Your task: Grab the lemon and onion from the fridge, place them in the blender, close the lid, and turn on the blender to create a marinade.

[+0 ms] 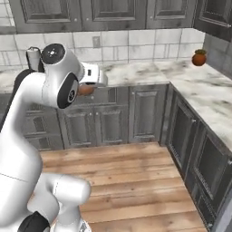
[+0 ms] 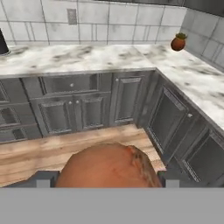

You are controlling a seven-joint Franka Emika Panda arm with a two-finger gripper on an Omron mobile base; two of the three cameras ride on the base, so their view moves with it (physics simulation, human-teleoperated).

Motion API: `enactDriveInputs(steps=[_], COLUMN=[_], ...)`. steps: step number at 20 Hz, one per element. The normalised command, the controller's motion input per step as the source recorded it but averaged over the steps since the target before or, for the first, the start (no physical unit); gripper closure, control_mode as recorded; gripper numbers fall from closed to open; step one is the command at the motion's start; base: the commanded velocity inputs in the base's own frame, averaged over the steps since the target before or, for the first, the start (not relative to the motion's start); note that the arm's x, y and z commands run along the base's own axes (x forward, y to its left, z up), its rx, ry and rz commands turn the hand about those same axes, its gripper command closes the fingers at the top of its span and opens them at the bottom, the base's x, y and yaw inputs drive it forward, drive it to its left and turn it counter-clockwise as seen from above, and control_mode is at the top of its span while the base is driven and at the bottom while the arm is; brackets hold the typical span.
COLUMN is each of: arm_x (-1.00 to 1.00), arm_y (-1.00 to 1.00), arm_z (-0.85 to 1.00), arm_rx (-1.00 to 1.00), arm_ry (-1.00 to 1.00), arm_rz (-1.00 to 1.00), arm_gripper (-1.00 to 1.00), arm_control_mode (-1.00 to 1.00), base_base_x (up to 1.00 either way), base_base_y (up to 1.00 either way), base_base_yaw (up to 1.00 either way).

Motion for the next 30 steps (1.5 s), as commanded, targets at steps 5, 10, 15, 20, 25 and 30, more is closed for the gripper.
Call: enactDriveInputs(steps=[5,10,15,20,25,30], arm_x=[0.0,0.0,0.0,0.0,0.0,0.0], arm_y=[0.0,0.0,0.0,0.0,0.0,0.0], arm_z=[0.0,0.0,0.0,0.0,0.0,0.0], arm_rx=[0.0,0.0,0.0,0.0,0.0,0.0], arm_ry=[0.0,0.0,0.0,0.0,0.0,0.0], arm_rz=[0.0,0.0,0.0,0.0,0.0,0.0], arm_gripper=[1.0,1.0,1.0,1.0,1.0,1.0], arm_control_mode=[1.0,1.0,1.0,1.0,1.0,1.0], base_base_x=[0.09,0.19,0.4,0.58,0.62,0.75], base_base_y=[0.66,0.67,0.5,0.21,0.18,0.11], base_base_yaw=[0.67,0.7,0.68,0.61,0.56,0.52])
